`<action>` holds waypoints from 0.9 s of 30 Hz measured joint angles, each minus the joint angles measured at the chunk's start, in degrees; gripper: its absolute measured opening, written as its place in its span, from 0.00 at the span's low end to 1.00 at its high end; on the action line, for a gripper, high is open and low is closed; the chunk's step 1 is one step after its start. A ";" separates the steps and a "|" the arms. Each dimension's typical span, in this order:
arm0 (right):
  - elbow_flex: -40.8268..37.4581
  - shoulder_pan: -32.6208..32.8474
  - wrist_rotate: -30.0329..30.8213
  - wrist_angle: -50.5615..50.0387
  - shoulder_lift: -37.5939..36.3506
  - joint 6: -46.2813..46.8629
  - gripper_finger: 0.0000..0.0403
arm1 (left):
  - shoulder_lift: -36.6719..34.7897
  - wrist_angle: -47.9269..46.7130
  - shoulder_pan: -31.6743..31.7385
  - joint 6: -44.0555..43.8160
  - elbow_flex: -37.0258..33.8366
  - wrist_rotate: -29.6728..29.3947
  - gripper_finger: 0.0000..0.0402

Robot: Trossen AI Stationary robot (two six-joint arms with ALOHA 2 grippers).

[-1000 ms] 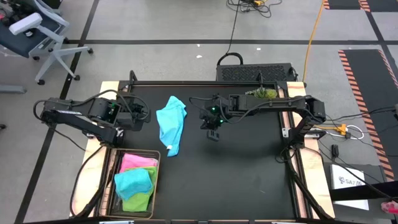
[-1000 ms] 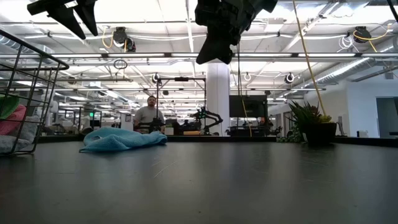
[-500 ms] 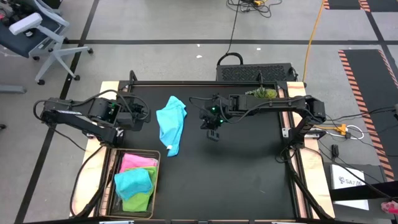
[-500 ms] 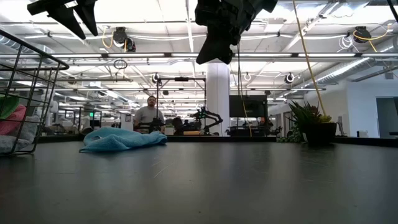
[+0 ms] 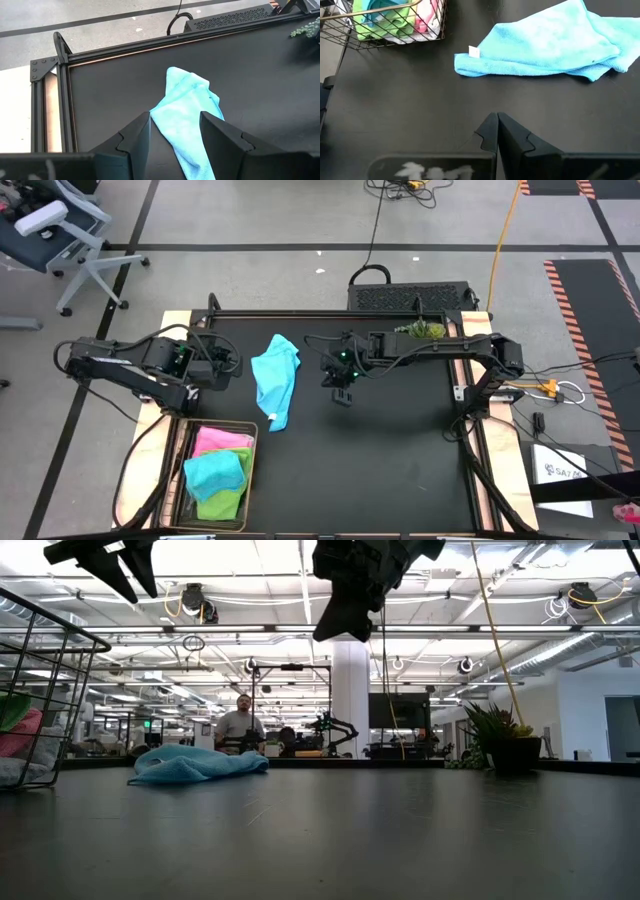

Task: Fold microfiber towels
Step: Fold the blue microfiber cloth

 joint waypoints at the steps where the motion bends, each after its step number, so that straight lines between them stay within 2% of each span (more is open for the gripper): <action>1: 0.00 -0.02 0.00 0.16 0.00 -0.01 0.00 | 0.00 0.00 0.00 0.00 0.00 0.00 0.43; 27: -0.02 -0.01 -0.02 1.71 0.00 -0.01 0.00 | 0.00 0.00 0.00 -0.02 0.00 0.02 0.43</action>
